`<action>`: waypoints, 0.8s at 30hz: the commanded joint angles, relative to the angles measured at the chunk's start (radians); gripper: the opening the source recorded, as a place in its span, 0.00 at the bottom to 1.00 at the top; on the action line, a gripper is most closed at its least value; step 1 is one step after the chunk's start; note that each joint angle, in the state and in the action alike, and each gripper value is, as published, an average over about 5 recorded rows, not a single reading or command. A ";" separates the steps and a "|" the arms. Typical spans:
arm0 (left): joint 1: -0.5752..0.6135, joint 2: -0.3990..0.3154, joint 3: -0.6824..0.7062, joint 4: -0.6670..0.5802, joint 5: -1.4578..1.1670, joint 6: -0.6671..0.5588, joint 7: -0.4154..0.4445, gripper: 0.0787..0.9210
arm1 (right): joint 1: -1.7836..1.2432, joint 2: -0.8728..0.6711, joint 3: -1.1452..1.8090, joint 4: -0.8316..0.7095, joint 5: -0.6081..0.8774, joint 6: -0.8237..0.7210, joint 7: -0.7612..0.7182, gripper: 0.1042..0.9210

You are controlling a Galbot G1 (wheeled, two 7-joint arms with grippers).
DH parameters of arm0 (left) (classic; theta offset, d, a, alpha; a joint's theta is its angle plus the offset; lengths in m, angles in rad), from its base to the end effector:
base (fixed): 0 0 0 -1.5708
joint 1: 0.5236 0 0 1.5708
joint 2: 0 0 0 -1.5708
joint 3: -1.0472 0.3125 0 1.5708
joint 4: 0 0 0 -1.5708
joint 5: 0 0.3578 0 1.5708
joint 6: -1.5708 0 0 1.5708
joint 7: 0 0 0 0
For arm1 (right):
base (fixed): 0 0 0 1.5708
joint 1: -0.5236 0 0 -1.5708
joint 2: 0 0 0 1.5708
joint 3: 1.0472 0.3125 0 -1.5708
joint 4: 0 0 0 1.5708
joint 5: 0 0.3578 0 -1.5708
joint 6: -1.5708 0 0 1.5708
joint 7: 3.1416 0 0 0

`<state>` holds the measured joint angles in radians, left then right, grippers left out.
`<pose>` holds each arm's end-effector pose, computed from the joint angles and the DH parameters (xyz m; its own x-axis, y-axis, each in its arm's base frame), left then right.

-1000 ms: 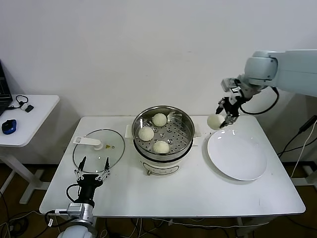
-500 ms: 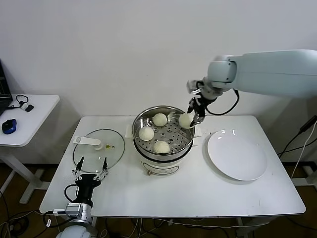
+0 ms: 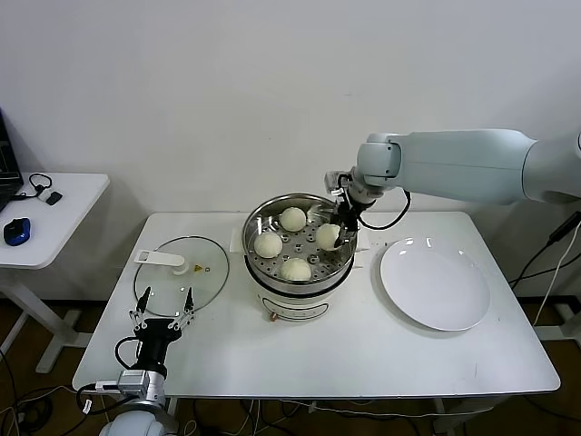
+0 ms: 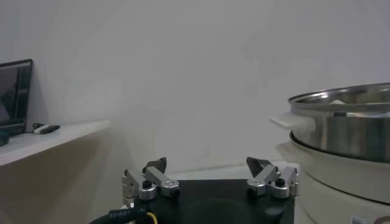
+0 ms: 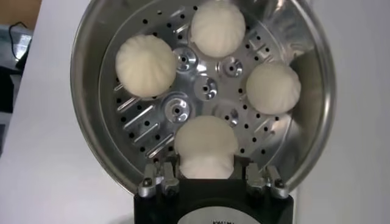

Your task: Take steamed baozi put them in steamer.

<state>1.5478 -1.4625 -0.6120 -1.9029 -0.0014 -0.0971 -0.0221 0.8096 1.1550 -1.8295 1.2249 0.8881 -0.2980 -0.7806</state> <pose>0.2037 0.0509 -0.3297 -0.9965 -0.0568 0.0611 -0.0480 0.9894 0.1368 0.5402 0.0432 -0.0885 -0.1849 -0.1795 0.9662 -0.9743 -0.0952 -0.2042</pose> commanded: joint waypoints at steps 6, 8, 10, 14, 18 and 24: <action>0.000 0.002 -0.001 0.002 -0.001 -0.004 -0.001 0.88 | -0.098 0.028 0.038 -0.091 -0.039 0.007 0.014 0.63; 0.001 0.002 -0.002 0.001 -0.001 -0.005 -0.001 0.88 | -0.096 0.028 0.044 -0.092 -0.029 0.009 0.016 0.63; 0.002 0.003 -0.002 -0.001 -0.001 -0.005 -0.001 0.88 | -0.086 0.025 0.047 -0.087 -0.015 0.011 0.017 0.65; 0.005 0.004 -0.003 -0.010 0.001 -0.002 0.000 0.88 | -0.037 0.005 0.042 -0.053 0.031 0.011 0.008 0.74; 0.011 0.006 -0.004 -0.025 0.002 0.003 0.002 0.88 | 0.031 -0.053 0.041 0.017 0.082 0.000 0.021 0.85; 0.020 0.012 -0.005 -0.047 0.003 0.008 0.005 0.88 | 0.057 -0.245 0.177 0.217 0.169 -0.074 0.312 0.88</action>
<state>1.5637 -1.4545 -0.6166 -1.9279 0.0009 -0.0917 -0.0179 0.8047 1.1165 -1.7810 1.2238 0.9411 -0.3072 -0.7436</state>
